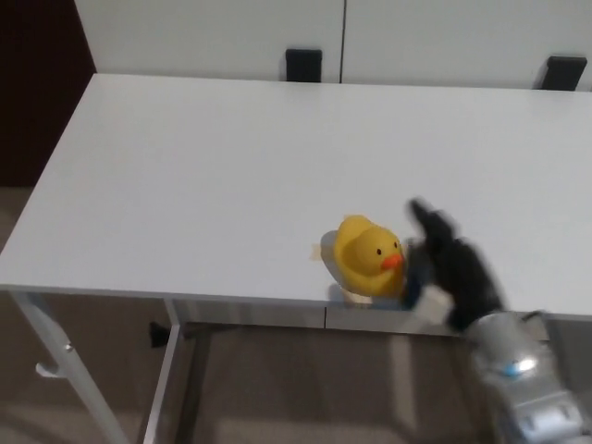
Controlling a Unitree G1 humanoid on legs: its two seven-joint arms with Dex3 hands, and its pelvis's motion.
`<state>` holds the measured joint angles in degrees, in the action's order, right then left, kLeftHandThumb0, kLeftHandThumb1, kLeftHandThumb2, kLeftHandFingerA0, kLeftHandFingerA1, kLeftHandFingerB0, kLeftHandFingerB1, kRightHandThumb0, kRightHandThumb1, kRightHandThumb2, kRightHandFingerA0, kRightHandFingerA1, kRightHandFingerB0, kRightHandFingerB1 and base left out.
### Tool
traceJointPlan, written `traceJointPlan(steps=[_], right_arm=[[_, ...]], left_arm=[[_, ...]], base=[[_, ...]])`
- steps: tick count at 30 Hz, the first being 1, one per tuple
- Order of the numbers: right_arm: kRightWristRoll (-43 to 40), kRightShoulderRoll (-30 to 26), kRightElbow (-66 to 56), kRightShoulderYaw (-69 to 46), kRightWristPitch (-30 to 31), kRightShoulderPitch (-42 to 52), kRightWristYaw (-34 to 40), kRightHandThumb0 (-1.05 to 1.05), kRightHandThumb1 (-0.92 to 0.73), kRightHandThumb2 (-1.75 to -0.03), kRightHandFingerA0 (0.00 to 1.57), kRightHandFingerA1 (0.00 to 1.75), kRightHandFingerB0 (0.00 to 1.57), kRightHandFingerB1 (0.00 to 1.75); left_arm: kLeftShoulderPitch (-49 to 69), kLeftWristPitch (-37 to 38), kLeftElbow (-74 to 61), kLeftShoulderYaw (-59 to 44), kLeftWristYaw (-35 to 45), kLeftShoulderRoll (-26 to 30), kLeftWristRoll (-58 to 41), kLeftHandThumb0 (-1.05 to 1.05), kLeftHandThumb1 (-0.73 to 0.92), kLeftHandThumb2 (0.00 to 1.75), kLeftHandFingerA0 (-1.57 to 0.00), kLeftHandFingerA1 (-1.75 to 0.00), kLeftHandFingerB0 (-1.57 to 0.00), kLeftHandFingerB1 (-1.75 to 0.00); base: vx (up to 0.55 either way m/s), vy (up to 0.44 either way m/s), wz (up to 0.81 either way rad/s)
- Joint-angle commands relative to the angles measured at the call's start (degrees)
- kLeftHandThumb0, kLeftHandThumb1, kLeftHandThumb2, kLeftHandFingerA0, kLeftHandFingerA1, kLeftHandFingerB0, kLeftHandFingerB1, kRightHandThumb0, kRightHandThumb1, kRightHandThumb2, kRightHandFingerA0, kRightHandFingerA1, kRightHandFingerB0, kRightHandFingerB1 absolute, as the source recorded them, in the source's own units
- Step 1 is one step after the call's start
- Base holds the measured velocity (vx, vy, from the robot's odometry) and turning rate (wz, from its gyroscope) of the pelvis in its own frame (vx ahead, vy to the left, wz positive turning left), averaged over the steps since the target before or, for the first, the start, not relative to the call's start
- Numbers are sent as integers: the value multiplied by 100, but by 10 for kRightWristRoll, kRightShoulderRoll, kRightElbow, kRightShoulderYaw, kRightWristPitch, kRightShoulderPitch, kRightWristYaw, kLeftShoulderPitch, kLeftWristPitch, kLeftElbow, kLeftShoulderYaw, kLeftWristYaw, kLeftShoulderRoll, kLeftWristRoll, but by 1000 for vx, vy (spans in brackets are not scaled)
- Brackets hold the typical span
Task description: The robot uses its right hand to push the yellow duck toy to the center of the white desk.
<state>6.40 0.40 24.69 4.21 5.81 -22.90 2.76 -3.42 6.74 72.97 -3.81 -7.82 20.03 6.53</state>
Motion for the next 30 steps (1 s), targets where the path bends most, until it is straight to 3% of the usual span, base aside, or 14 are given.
traceJointPlan(steps=[1,6,7,12,13,18,19,21,22,24,25,28,29,30], right_arm=[[24,-81,-63,-44,11,19,16,-105,-92,-80,0,0,0,0],[4,-132,-85,-94,-7,36,8,-103,-92,-78,0,0,0,0],[-32,-178,-112,-156,-24,64,-17,-102,-92,-85,0,0,0,0],[-71,-221,-140,-218,-34,98,-55,-102,-92,-88,0,0,0,0],[-91,-251,-134,-258,-64,126,-81,-105,-86,-124,0,28,0,19],[-151,-333,-70,-413,-138,251,-146,-88,-66,-103,1,58,0,43],[-161,-339,-29,-437,-138,284,-162,-48,-70,-62,16,55,6,46],[-170,-343,1,-454,-139,306,-175,-48,-70,-62,16,55,6,46],[-160,-348,66,-458,-174,327,-164,-31,-67,-59,37,49,20,38],[-151,-351,114,-461,-204,340,-157,-31,-67,-59,37,49,20,38],[-124,-352,177,-450,-237,362,-123,-16,-66,-76,61,53,30,45],[-96,-353,241,-439,-267,385,-90,-16,-66,-76,61,53,30,45],[-96,-344,237,-442,-253,407,-84,-4,-45,-111,66,53,36,46],[-105,-326,223,-446,-235,437,-94,8,-41,-110,90,52,64,49]], left_arm=[[-1,22,2,3,2,5,5,34,-40,175,-130,-103,-136,-97],[-2,18,2,5,1,6,7,30,-33,175,-133,-101,-134,-96],[-2,17,3,6,3,7,7,40,-23,175,-124,-95,-140,-102],[-1,19,4,7,8,10,6,36,-32,175,-129,-103,-133,-99],[-2,17,4,7,10,14,6,29,-33,175,-130,-103,-132,-99],[-1,23,4,6,10,23,6,31,-33,175,-139,-98,-143,-92],[-3,22,4,8,11,24,7,36,-37,175,-137,-98,-141,-91],[-4,22,3,9,12,25,8,36,-37,175,-137,-98,-141,-91],[-6,20,4,11,12,25,10,38,-44,174,-137,-96,-140,-91],[-7,18,4,12,12,25,11,38,-44,174,-137,-96,-140,-91],[-9,16,5,15,11,26,14,30,-41,175,-137,-95,-140,-89],[-10,14,7,18,9,27,17,30,-41,175,-137,-95,-140,-89],[-11,11,7,16,10,27,15,30,-43,175,-139,-96,-141,-90],[-8,12,5,17,12,29,15,28,-50,175,-132,-101,-140,-91]], base=[[0,0,0],[0,0,0],[0,0,0],[0,0,3],[0,0,0],[0,0,0],[0,0,0],[0,0,0],[0,0,0],[0,0,0],[0,0,0],[0,0,0],[0,0,0],[0,0,10]])
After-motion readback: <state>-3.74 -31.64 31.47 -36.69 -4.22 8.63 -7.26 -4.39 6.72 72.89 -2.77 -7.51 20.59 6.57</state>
